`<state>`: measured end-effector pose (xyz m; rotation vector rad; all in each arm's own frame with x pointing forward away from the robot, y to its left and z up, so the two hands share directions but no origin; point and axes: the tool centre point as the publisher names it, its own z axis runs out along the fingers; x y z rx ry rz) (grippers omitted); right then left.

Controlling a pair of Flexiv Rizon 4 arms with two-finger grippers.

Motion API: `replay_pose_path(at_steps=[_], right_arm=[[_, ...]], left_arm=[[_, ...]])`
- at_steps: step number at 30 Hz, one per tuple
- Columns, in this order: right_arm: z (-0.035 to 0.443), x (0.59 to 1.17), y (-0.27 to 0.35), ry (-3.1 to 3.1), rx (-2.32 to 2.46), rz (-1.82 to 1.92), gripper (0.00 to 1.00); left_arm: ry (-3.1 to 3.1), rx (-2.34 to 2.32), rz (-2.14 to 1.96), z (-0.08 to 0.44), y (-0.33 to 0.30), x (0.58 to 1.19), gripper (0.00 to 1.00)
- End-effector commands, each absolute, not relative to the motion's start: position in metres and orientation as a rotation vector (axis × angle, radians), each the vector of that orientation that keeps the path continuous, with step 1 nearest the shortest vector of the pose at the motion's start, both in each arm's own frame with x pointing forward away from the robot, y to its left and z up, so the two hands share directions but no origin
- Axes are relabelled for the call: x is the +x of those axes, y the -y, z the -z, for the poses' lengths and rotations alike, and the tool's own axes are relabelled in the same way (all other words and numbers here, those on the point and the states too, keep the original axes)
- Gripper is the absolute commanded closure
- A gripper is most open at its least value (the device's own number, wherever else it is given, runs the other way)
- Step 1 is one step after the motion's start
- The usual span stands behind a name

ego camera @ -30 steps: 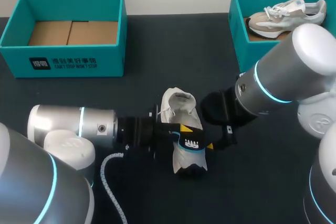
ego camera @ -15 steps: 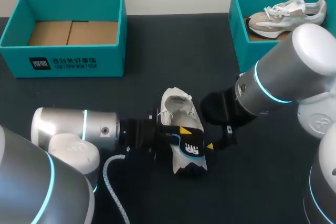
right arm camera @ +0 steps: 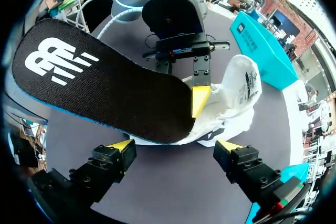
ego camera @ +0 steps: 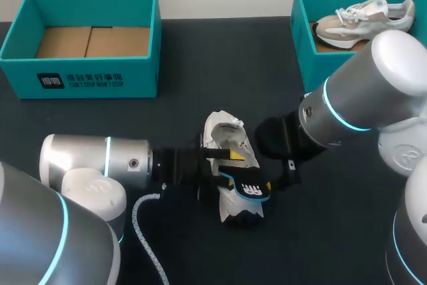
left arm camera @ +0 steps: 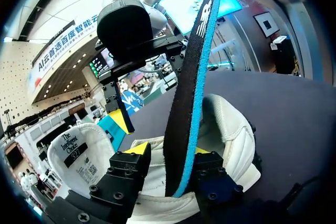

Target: Take the shoe out of the shoebox, open the shoe tongue, remove and reinsert the insole, then place the shoe into the shoebox

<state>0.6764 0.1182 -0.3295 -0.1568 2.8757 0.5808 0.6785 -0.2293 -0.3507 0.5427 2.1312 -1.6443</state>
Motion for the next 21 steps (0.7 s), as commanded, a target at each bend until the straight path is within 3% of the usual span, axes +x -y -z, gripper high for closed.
replay_pose_path(at_steps=[1,21], right_arm=[[0.33,0.675,-0.118,-2.873,-0.157,-0.582,0.0],[0.33,0.675,-0.118,-2.873,-0.157,-0.582,0.0]], left_arm=[[-2.145,0.535,1.641,0.348,0.23,0.673,0.6],[-2.151,0.527,1.705,0.325,0.221,0.655,0.55]])
